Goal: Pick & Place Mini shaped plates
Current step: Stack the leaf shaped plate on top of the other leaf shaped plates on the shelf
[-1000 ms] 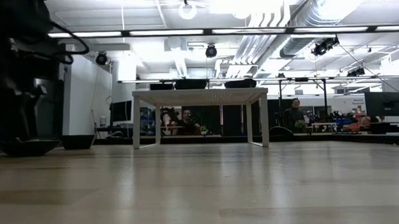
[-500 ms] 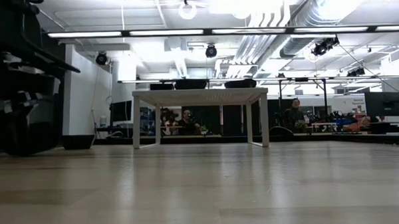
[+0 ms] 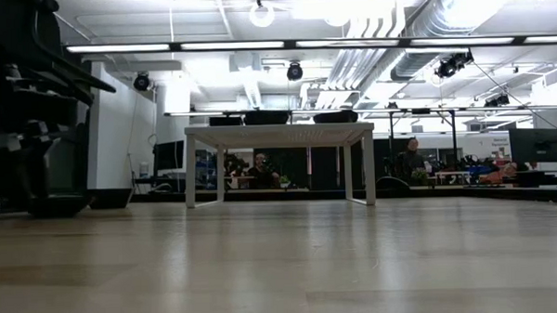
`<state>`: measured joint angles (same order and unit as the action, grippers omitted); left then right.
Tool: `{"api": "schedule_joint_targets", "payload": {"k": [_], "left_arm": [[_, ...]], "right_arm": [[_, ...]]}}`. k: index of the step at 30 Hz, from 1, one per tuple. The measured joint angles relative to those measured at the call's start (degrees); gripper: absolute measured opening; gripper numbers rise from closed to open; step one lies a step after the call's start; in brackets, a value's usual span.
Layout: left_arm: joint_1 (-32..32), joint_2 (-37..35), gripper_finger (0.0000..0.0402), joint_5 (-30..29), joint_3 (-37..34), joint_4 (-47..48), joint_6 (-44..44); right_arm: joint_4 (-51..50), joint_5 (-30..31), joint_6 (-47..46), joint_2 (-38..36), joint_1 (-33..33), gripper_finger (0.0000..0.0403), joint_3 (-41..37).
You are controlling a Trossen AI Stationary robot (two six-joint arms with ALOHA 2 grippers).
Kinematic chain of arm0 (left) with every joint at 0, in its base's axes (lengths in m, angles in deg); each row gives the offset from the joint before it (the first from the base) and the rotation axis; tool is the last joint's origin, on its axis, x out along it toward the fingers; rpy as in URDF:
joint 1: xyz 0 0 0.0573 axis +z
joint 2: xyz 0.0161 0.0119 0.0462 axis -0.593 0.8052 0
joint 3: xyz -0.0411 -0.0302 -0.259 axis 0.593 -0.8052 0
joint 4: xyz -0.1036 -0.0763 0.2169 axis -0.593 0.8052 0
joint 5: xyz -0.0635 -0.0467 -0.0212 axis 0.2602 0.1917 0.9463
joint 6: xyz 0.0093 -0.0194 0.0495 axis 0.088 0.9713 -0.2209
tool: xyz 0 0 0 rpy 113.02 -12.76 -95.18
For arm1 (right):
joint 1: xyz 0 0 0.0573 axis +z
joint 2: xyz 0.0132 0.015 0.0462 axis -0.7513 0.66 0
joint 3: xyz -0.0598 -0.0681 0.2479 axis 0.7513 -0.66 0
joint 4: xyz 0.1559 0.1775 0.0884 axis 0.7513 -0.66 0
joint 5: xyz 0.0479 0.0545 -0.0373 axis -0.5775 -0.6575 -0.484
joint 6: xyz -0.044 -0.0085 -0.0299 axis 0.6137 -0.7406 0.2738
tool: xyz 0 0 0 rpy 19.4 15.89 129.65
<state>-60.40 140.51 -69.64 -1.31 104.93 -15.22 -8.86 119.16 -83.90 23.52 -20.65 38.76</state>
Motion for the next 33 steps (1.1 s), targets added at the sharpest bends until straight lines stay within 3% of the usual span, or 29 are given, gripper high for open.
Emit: {"api": "schedule_joint_targets", "payload": {"k": [17,33], "left_arm": [[0.0,0.0,0.0177,-4.14,-0.17,1.72,-9.04],[0.02,0.09,0.0177,-2.23,-0.2,1.38,-10.58]], "right_arm": [[0.0,0.0,0.0,0.0,0.0,0.0083,0.0],[0.0,0.0,0.02,-0.02,0.0,0.0083,0.0]]}}
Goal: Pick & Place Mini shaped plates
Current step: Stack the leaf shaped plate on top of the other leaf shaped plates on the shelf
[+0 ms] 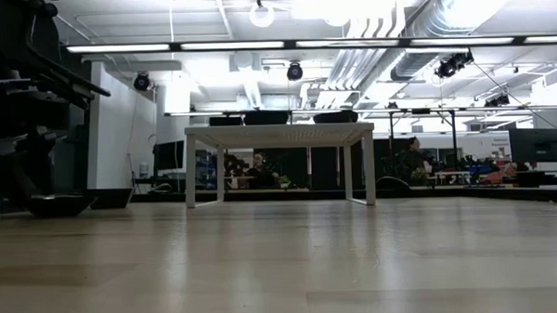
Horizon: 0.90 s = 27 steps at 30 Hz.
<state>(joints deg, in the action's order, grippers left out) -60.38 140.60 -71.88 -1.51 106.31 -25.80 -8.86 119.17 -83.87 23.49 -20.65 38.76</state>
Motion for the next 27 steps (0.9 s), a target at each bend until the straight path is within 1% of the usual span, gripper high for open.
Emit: {"api": "schedule_joint_targets", "payload": {"k": [3,6,12,14,21,27], "left_arm": [[-0.02,0.0,0.0177,-0.41,0.0,0.0,-0.02],[0.0,0.02,0.0177,0.43,-0.04,-0.24,0.09],[0.0,0.14,0.0177,-0.38,-0.04,-0.21,3.16],[0.0,1.18,0.0177,-1.13,-0.04,-0.2,3.56],[0.0,7.28,0.0177,-0.82,-0.03,-1.52,4.44],[-0.04,9.25,0.0177,-0.87,0.13,-2.37,4.79]], "right_arm": [[0.0,0.0,0.0,0.0,0.0,0.0083,0.0],[0.0,0.01,0.0,0.0,0.0,0.0083,0.0],[0.17,0.02,0.48,0.02,0.0,0.0083,0.0],[0.17,0.02,0.67,0.01,0.0,0.0083,0.0],[0.39,0.02,1.07,0.0,0.0,0.0083,0.0],[0.41,0.0,1.07,0.0,0.0,0.0083,-0.02]]}}
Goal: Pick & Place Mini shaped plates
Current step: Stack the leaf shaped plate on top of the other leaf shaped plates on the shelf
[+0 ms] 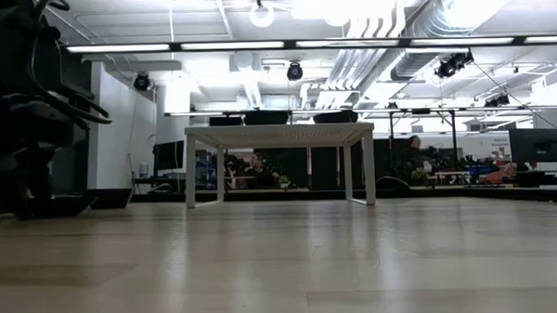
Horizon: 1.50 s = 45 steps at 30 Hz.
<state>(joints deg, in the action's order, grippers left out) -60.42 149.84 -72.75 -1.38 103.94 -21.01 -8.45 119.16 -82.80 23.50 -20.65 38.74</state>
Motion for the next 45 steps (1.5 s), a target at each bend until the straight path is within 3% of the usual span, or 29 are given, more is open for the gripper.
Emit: {"api": "schedule_joint_targets", "payload": {"k": [7,18,31,45], "left_arm": [[0.02,-0.09,0.0169,0.7,-0.07,-0.24,-0.01],[0.02,-0.07,0.0073,2.54,-0.09,-1.11,1.44],[0.09,0.09,0.0008,2.89,1.03,0.1,0.97],[0.04,0.07,0.0001,4.52,7.18,1.3,-6.04]], "right_arm": [[-0.18,-0.19,0.0,0.02,0.0,0.0083,0.0],[-0.18,-0.22,-0.04,0.02,0.02,0.0083,0.0],[-0.19,-0.41,-0.15,0.02,0.0,0.0083,0.0],[-0.27,-0.89,-0.05,0.02,0.02,0.0083,0.0]]}}
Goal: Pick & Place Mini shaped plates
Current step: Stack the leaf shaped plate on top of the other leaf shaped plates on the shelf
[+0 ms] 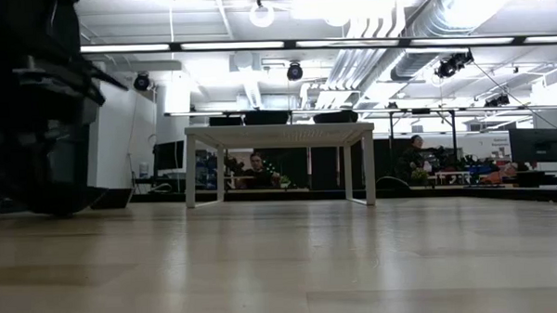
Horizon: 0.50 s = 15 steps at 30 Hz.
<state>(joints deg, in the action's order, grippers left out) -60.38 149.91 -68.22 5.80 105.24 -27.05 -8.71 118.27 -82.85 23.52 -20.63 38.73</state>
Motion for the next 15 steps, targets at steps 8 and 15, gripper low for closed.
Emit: {"api": "schedule_joint_targets", "payload": {"k": [8,15], "left_arm": [[-0.02,-0.02,0.0,-0.21,8.46,-0.16,-11.83],[-0.02,-0.02,0.0,-3.86,17.89,-0.04,-27.49]], "right_arm": [[-0.1,-0.01,-3.54,0.0,-0.03,0.0083,0.0],[0.11,-0.16,-11.41,0.95,-0.51,0.0083,0.0]]}}
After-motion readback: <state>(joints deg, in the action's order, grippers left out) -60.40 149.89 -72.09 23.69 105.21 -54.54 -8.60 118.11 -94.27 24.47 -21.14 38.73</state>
